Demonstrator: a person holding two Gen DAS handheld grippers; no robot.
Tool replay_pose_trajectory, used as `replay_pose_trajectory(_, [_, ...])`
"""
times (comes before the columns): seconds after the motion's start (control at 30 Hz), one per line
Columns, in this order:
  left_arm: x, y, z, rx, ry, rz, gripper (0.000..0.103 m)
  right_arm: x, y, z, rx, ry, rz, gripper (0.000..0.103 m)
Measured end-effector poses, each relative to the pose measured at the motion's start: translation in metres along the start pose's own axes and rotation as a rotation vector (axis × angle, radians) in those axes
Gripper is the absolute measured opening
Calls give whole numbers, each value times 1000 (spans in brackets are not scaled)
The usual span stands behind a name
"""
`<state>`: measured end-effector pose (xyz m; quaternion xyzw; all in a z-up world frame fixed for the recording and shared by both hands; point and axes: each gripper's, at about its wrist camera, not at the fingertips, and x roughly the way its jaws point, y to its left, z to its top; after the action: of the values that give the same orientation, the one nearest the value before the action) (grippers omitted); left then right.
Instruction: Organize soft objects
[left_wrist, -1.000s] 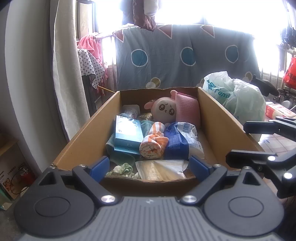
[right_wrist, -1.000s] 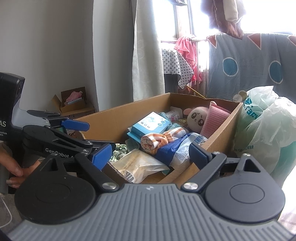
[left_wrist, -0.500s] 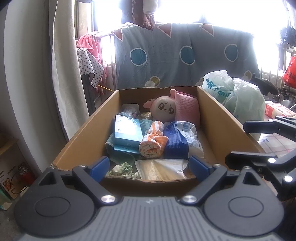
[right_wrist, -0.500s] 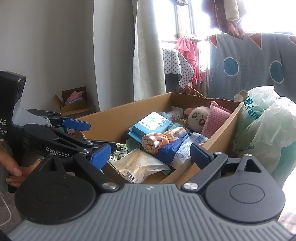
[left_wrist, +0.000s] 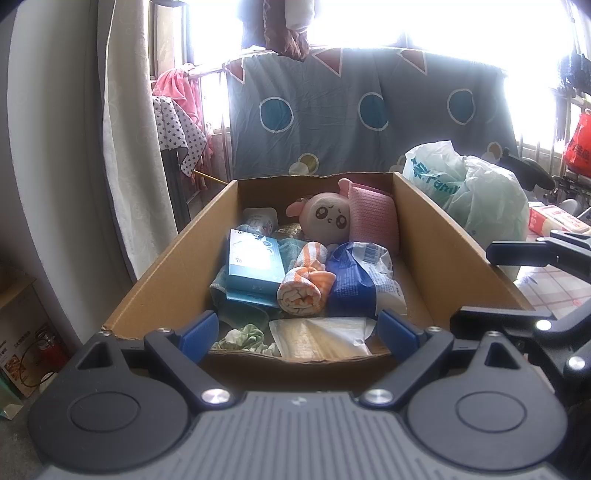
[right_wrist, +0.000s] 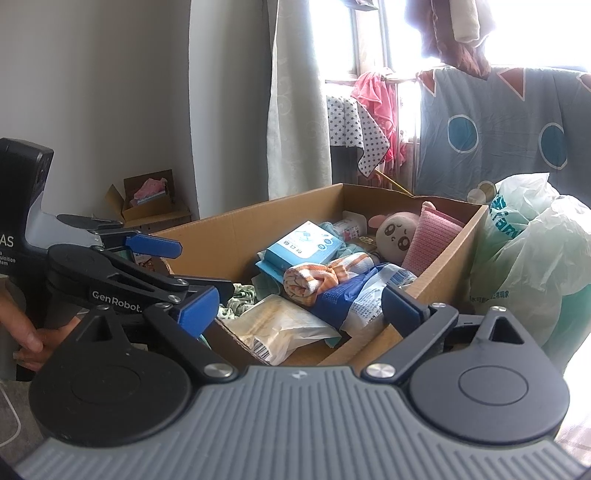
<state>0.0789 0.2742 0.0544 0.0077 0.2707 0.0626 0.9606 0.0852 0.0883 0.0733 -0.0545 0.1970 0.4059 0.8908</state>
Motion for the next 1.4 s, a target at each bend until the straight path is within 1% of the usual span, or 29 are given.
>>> replay_pose_trajectory(0.1, [1,1,0,1,1,-9,94,-2,1,-1,-9,2,0,96])
replay_pose_trajectory(0.67, [1,1,1,1,-3,-9,94,-2,-2,-1,4,-1,12,97])
replay_pose_trajectory(0.83, [1,5,1,0,-9,-23,94,-2,-4,-1,6,-1,17,98])
replay_pose_trajectory(1.27, [0,5,-1,1,-15,-19,94,-2,-3,-1,-1,1,14,99])
replay_pose_trajectory(1.4, [-1,3,-2,4,-21,-6,94,-1,-3,-1,0,1,14,99])
